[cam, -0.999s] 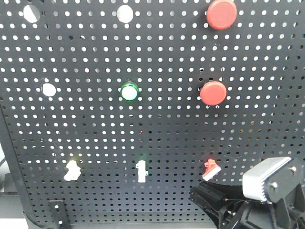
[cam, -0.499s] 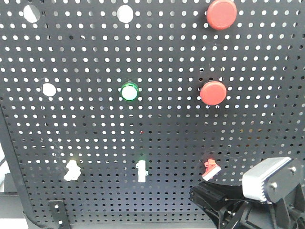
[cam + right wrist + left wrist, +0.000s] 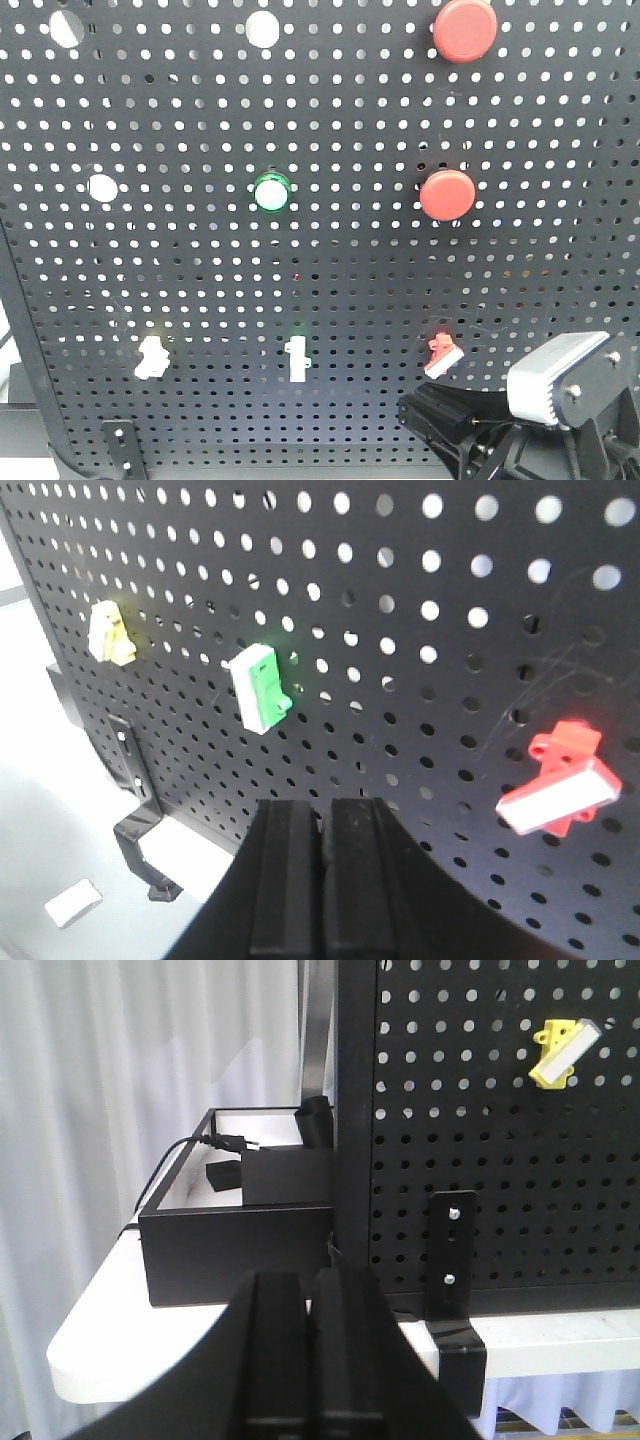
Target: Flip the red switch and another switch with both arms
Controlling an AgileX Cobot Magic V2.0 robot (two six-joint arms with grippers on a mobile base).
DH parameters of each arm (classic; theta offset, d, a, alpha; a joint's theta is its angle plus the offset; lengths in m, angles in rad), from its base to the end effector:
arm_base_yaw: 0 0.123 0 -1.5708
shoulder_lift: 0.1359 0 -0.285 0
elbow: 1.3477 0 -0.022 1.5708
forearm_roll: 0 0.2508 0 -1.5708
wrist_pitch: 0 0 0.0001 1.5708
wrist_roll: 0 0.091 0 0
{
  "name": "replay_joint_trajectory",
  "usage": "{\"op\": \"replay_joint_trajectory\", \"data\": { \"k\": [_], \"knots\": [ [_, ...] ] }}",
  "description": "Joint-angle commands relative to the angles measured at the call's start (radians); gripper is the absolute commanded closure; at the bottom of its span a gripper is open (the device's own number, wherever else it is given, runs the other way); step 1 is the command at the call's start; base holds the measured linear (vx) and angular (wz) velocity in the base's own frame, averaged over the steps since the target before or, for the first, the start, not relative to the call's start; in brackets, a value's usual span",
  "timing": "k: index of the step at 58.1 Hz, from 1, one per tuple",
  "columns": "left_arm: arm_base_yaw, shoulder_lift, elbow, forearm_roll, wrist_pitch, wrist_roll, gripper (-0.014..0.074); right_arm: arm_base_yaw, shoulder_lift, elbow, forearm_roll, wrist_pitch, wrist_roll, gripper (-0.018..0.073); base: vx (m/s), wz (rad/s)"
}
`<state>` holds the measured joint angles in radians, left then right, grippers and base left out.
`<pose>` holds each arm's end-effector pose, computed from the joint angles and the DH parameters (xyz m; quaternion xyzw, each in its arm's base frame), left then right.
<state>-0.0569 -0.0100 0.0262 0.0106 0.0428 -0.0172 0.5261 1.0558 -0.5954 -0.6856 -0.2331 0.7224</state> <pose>0.0567 -0.0032 0.2010 0.0174 0.6969 -0.0226 0.7166 0.1875 0.1242 0.2996 -0.2267 0.7367 0.2346 0.5923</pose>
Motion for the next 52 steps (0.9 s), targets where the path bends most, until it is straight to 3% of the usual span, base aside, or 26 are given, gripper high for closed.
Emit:
{"op": "replay_joint_trajectory", "data": {
  "k": [1, 19, 29, 38, 45, 49, 52],
  "knots": [
    [-0.007, 0.003, 0.019, -0.011, -0.08, -0.012, 0.0594, -0.001, -0.02, -0.032, 0.002, -0.064, -0.004, 0.0566, 0.0, 0.0],
    [-0.007, 0.003, 0.019, -0.011, -0.08, -0.012, 0.0594, -0.001, -0.02, -0.032, -0.001, -0.063, -0.006, 0.0566, 0.0, 0.0],
    [-0.007, 0.003, 0.019, -0.011, -0.08, -0.012, 0.0594, -0.022, -0.098, -0.031, 0.004, 0.024, -0.036, 0.0566, 0.0, 0.0],
    [-0.007, 0.003, 0.019, -0.011, -0.08, -0.012, 0.0594, -0.022, -0.289, -0.031, 0.035, 0.233, -0.137, 0.0566, 0.0, 0.0],
    [-0.007, 0.003, 0.019, -0.011, -0.08, -0.012, 0.0594, -0.028, -0.453, -0.031, 0.141, 0.503, -0.313, 0.0566, 0.0, 0.0],
    [-0.007, 0.003, 0.019, -0.011, -0.08, -0.012, 0.0594, -0.073, -0.533, -0.02, 0.227, 0.628, -0.401, 0.0566, 0.0, 0.0],
    [-0.007, 0.003, 0.019, -0.011, -0.08, -0.012, 0.0594, -0.128, -0.578, 0.014, 0.278, 0.64, -0.449, 0.0566, 0.0, 0.0]
  ]
}}
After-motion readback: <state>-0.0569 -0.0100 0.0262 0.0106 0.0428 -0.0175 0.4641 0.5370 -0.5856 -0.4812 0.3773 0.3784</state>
